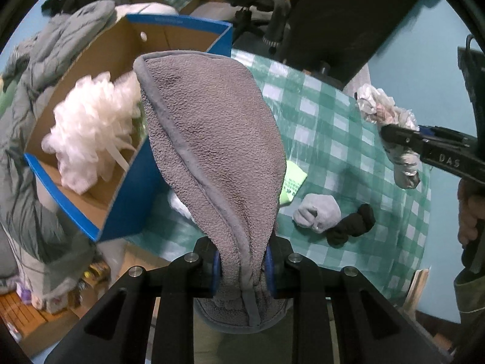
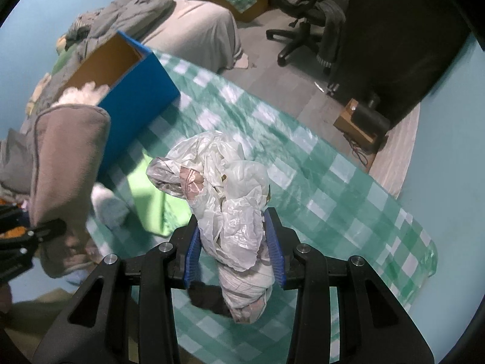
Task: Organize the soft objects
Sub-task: 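Carry the grey towel and plastic bag over the box with both grippers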
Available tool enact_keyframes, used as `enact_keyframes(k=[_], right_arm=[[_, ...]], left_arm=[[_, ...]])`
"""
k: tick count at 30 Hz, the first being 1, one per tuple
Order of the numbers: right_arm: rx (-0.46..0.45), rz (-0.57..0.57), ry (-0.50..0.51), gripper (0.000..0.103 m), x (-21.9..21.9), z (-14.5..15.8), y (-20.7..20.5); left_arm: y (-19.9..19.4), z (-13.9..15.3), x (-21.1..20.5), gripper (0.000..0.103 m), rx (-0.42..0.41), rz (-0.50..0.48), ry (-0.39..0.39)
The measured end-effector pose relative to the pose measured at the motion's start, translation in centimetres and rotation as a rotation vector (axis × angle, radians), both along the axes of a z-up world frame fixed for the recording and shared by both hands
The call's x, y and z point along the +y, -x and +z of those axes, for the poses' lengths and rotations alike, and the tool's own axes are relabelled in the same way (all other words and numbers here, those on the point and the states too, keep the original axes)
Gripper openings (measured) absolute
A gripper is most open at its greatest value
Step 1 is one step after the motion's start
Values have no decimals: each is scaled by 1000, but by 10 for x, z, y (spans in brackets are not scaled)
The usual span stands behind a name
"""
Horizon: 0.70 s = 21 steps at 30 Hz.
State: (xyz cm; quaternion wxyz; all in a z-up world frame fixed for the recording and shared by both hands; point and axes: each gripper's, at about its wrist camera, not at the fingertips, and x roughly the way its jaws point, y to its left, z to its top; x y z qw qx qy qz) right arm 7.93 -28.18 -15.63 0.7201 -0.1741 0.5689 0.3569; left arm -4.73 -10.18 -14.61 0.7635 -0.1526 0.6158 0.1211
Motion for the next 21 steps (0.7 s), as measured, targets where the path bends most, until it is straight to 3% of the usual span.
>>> enact_keyframes(k=[21], right_arm=[[-65, -116, -91, 38, 37, 72, 17]], left_arm=[[-22, 48, 33, 22, -95, -151, -100]])
